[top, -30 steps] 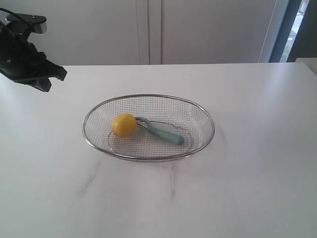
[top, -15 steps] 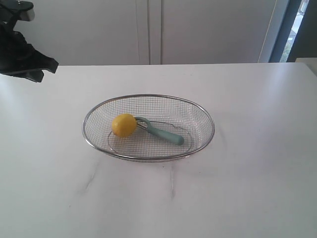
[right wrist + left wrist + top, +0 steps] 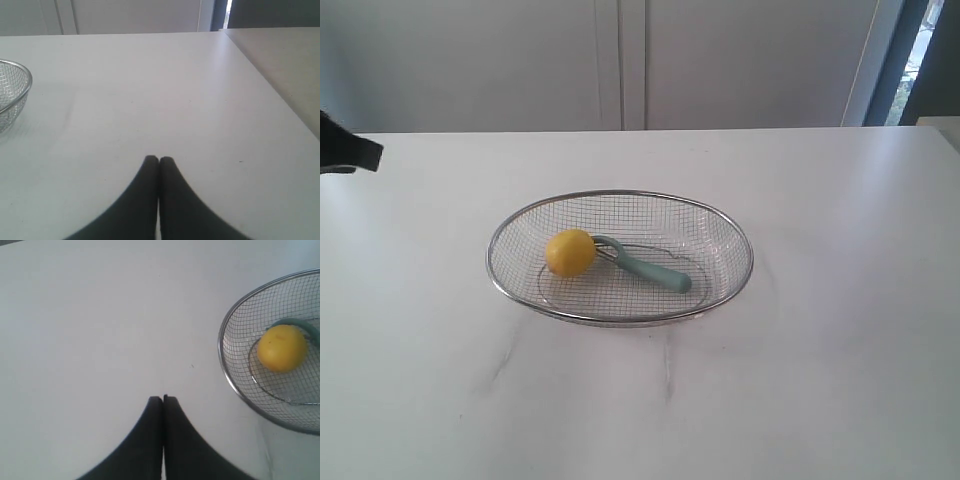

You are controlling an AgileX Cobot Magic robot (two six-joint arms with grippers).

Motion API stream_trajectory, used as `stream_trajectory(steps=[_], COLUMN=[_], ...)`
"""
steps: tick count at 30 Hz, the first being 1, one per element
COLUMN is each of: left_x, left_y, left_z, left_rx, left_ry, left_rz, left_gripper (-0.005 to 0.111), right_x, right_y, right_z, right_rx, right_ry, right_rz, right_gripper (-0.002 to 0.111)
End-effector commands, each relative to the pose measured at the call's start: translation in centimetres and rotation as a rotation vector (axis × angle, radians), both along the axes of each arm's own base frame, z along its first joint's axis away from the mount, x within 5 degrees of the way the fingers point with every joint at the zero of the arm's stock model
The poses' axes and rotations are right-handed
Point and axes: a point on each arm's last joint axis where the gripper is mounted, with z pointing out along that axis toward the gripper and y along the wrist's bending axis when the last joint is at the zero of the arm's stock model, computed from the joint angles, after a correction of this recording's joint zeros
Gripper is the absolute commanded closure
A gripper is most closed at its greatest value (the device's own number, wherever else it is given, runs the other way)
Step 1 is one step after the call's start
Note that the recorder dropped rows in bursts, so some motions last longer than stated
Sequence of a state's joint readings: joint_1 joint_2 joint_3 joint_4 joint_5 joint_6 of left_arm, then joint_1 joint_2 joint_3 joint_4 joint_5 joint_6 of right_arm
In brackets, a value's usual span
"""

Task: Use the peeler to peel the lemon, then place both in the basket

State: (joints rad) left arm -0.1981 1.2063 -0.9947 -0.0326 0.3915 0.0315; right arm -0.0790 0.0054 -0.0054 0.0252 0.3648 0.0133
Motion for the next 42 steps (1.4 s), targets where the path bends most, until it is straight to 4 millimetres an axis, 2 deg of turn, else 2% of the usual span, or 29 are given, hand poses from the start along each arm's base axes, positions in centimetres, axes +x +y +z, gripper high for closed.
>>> stream_trajectory(steps=[1,7,15,19,25,31,37,42], left_x=[-3.0,-6.9,-11.7,-13.2,-16.5,-18.4,-19.4,-19.5], left_y=[1.6,3.4,4.7,5.1,5.3,5.3,5.3,5.3], left_z=[0.0,-1.5,-5.6,-6.6,-9.5,-12.9,-14.8,-15.8], left_rx=[-0.026,-0.029,-0.036,-0.038,-0.047,-0.054,-0.059,-0.057], left_ry=[-0.042,-0.057,-0.052,-0.092,-0.214,-0.291,-0.344,-0.322], left_rz=[0.056,0.121,0.195,0.228,0.259,0.263,0.261,0.261], left_gripper=[0.107,0.107,0.107,0.107,0.107,0.107,0.107,0.107], right_x=[0.0,0.0,0.0,0.0,0.0,0.0,0.0,0.0], right_y=[0.0,0.0,0.0,0.0,0.0,0.0,0.0,0.0], right_z=[0.0,0.0,0.0,0.0,0.0,0.0,0.0,0.0], right_rx=[-0.001,-0.001,-0.001,-0.001,-0.001,-0.001,-0.001,-0.001], right_ry=[-0.015,-0.015,-0.015,-0.015,-0.015,-0.015,-0.015,-0.015], right_rz=[-0.006,-0.006,-0.006,-0.006,-0.006,-0.006,-0.006,-0.006], right_gripper=[0.108,0.108,0.108,0.108,0.108,0.108,0.108,0.108])
